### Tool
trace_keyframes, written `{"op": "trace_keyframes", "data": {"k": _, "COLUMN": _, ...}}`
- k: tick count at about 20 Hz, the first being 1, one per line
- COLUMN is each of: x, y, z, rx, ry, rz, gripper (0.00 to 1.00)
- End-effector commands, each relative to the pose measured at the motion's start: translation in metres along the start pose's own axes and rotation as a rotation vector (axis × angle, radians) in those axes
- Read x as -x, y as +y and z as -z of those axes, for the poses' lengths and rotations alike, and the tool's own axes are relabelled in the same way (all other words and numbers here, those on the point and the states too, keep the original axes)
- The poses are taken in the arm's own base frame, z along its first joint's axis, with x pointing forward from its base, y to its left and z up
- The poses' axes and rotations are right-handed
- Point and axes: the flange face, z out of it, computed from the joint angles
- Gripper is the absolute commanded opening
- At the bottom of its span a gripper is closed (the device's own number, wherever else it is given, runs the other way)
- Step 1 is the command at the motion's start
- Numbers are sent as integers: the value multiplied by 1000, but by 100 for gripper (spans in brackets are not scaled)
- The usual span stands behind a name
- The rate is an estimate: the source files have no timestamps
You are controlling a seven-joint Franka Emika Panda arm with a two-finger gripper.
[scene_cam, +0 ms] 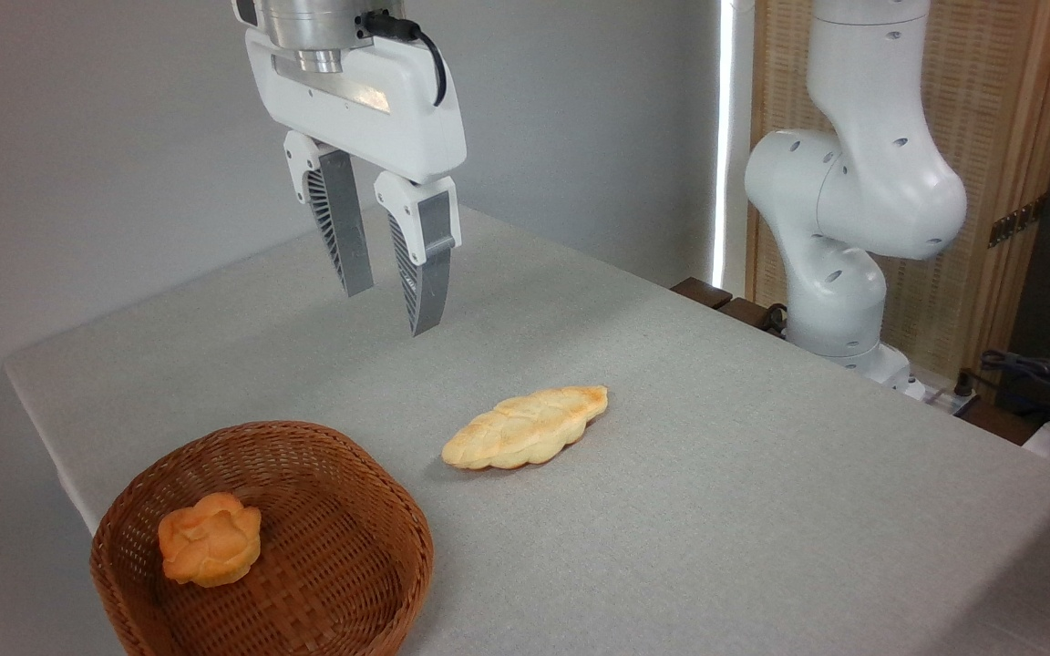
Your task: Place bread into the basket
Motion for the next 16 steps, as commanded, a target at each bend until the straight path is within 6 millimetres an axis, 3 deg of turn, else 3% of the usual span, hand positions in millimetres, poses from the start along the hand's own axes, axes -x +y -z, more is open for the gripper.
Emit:
{"op": "trace_keyframes", "data": {"k": 1, "x": 2, "y": 5, "z": 2, "rx": 30, "ry": -14, "rz": 1, "gripper": 100}}
{"op": "trace_keyframes", "data": {"k": 16, "x": 1, "y": 4, "z": 2, "rx": 24, "ry": -7, "rz": -8, "gripper": 100}}
